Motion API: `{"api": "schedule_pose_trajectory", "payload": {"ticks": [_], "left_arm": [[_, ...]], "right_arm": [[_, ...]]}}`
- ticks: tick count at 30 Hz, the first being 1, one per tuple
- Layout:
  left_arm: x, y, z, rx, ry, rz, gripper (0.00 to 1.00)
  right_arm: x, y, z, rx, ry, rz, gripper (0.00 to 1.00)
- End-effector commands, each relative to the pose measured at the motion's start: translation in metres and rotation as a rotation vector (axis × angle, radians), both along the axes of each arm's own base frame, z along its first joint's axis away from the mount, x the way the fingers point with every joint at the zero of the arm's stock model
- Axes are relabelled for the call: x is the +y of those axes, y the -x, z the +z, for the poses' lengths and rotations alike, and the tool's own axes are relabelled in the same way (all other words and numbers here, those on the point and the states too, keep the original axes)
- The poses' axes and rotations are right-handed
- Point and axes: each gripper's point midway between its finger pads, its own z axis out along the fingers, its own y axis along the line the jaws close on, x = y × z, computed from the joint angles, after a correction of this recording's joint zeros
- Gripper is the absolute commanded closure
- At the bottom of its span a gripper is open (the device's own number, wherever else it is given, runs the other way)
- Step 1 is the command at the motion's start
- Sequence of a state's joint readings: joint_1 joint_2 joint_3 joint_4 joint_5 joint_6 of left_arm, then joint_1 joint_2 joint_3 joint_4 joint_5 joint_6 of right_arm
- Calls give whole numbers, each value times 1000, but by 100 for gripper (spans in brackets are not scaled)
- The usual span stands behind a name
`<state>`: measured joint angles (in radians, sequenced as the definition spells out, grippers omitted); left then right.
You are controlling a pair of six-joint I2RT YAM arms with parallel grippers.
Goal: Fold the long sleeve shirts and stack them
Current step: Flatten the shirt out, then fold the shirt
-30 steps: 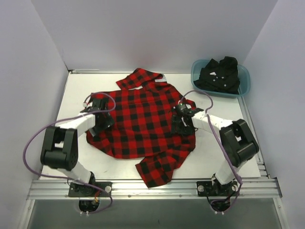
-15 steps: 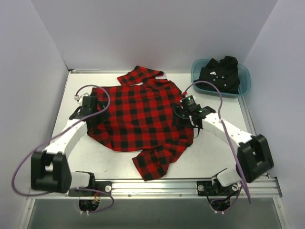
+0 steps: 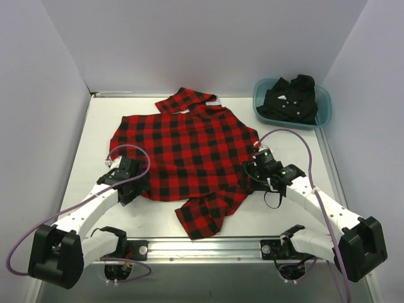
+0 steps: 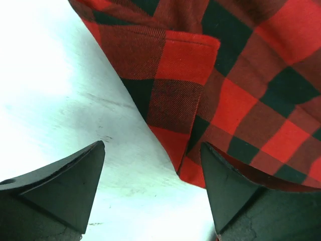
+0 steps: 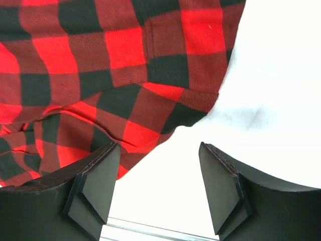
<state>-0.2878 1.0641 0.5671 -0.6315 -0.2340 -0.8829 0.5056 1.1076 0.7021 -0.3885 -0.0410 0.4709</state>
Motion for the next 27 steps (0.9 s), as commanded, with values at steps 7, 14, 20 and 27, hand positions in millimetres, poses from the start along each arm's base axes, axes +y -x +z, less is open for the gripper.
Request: {"api": "schedule_pose_trajectory", "payload": {"ticks": [7, 14, 20, 27], "left_arm": [[-15, -23, -13, -2, -58, 38, 28], [-10, -14, -19, 6, -72, 48, 66], [-12, -13, 8, -47, -40, 34, 83], [-9, 4, 31, -83, -13, 14, 84]], "right_arm": [[-4, 13, -8, 32, 13, 13, 36], [-7, 17, -14, 47, 25, 16, 36], [-19, 12, -20, 91, -6, -101, 37], [-19, 6, -32, 148, -85, -185, 38]]}}
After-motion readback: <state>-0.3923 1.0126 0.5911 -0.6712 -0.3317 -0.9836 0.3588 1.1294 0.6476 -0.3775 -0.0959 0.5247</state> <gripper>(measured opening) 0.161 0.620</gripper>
